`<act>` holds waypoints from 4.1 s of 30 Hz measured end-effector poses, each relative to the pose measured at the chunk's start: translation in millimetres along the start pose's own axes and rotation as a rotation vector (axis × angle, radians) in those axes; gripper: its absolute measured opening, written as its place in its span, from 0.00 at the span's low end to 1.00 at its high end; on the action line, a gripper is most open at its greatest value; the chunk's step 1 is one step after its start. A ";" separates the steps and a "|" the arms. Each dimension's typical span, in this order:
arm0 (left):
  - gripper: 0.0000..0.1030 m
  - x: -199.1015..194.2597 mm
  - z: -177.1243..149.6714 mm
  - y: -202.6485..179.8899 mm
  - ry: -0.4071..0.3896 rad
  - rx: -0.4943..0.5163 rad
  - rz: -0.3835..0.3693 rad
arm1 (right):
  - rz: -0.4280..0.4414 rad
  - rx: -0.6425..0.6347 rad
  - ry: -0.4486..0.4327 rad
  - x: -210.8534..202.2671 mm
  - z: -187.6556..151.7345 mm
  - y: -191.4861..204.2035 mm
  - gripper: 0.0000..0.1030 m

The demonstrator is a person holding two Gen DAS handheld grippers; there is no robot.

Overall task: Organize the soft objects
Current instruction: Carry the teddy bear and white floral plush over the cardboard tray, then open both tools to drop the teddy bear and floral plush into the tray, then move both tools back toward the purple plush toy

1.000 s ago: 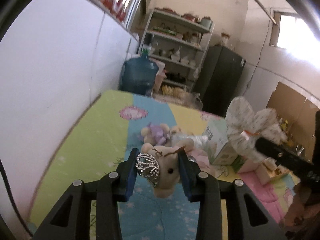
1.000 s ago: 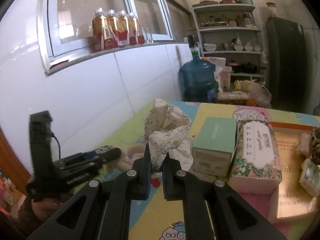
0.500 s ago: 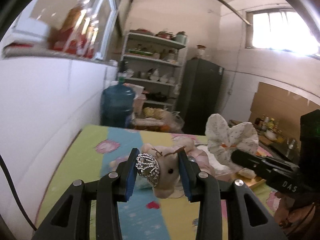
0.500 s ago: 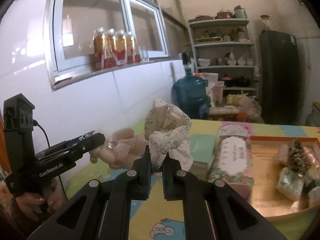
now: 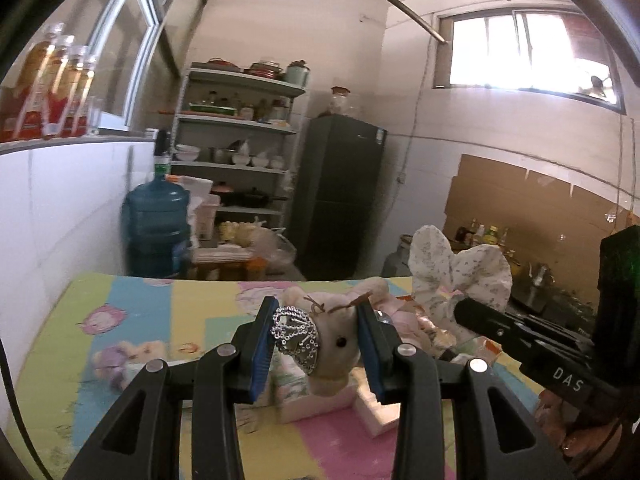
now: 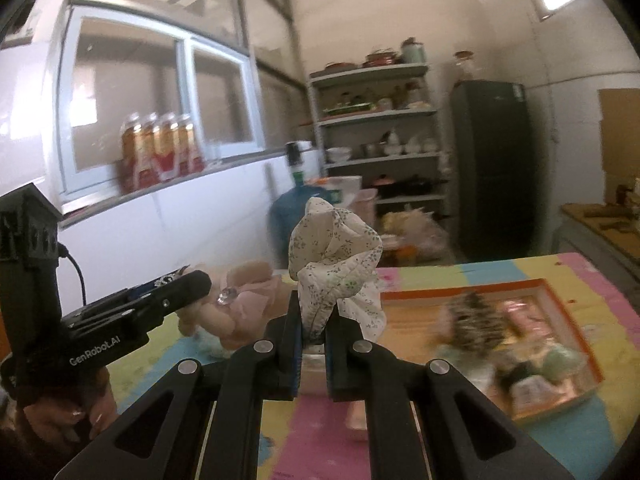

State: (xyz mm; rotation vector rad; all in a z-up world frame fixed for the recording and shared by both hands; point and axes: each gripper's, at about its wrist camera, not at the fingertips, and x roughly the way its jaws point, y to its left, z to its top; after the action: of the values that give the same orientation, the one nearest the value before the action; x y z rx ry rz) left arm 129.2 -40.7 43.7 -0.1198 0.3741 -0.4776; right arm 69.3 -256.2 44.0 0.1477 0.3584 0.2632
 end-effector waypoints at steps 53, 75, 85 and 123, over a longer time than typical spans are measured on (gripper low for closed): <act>0.39 212.1 -57.5 -133.8 0.297 0.084 -0.018 | -0.168 0.153 0.184 80.1 -24.7 -214.3 0.10; 0.65 207.2 -54.0 -123.2 0.304 0.055 0.027 | -0.174 0.138 0.231 92.5 -30.9 -207.6 0.38; 0.67 188.0 -49.1 -122.3 0.271 0.068 0.051 | -0.171 0.131 0.197 72.9 -24.9 -198.9 0.38; 0.67 57.5 -29.1 -59.2 0.101 0.019 0.212 | -0.182 0.116 0.101 27.8 -19.5 -84.0 0.72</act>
State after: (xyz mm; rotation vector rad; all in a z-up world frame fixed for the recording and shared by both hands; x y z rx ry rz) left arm 140.3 -120.8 10.0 -0.0369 0.4755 -0.2778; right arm 106.4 -326.7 1.0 0.2146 0.4848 0.0697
